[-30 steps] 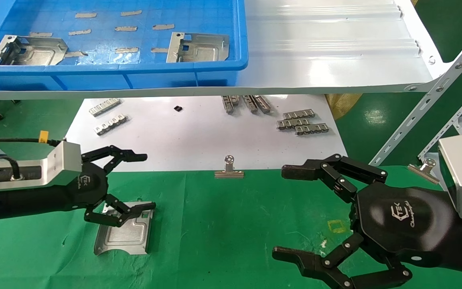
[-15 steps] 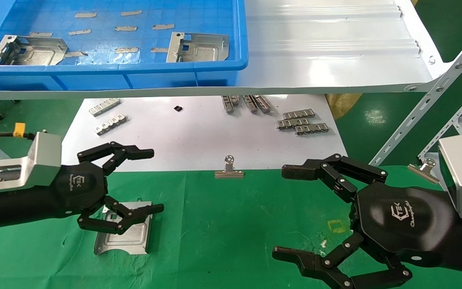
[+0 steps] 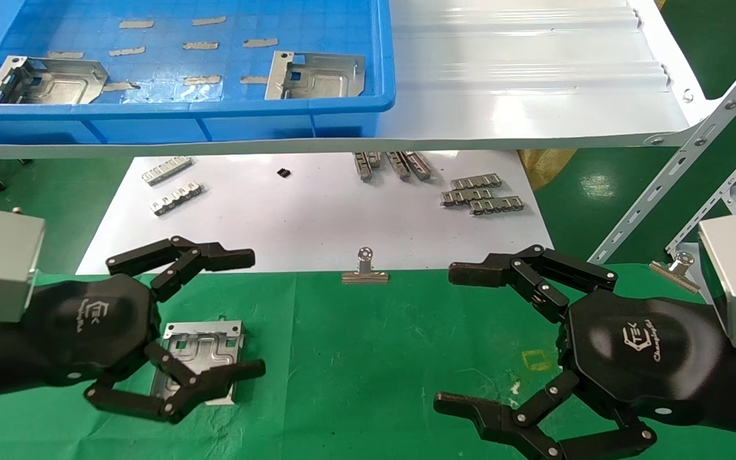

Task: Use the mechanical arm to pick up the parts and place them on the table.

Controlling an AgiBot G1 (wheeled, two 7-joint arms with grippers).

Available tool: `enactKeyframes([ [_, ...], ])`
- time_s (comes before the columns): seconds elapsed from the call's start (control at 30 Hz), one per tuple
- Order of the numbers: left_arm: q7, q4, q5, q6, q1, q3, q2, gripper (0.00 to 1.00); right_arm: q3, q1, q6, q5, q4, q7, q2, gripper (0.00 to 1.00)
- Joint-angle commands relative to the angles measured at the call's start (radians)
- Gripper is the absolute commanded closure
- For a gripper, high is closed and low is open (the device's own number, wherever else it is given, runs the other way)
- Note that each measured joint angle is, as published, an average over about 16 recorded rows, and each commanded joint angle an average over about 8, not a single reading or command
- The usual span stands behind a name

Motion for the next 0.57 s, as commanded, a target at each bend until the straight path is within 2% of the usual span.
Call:
enactKeyframes([
  [0.03,-0.032,-0.043,-0.014,-0.002,0.022,-0.019,-0.011,0.0,0.0,0.0,0.0,0.0,0.0,0.0,0.0,0.0],
  [0.3,-0.138,-0.191,-0.063,-0.009,0.097,-0.084,-0.047,0.0,0.0,0.0,0.0,0.0,0.0,0.0,0.0,0.0],
  [0.57,-0.156,-0.23,-0.078,-0.011,0.117,-0.102,-0.057,0.0,0.0,0.0,0.0,0.0,0.0,0.0,0.0,0.0],
])
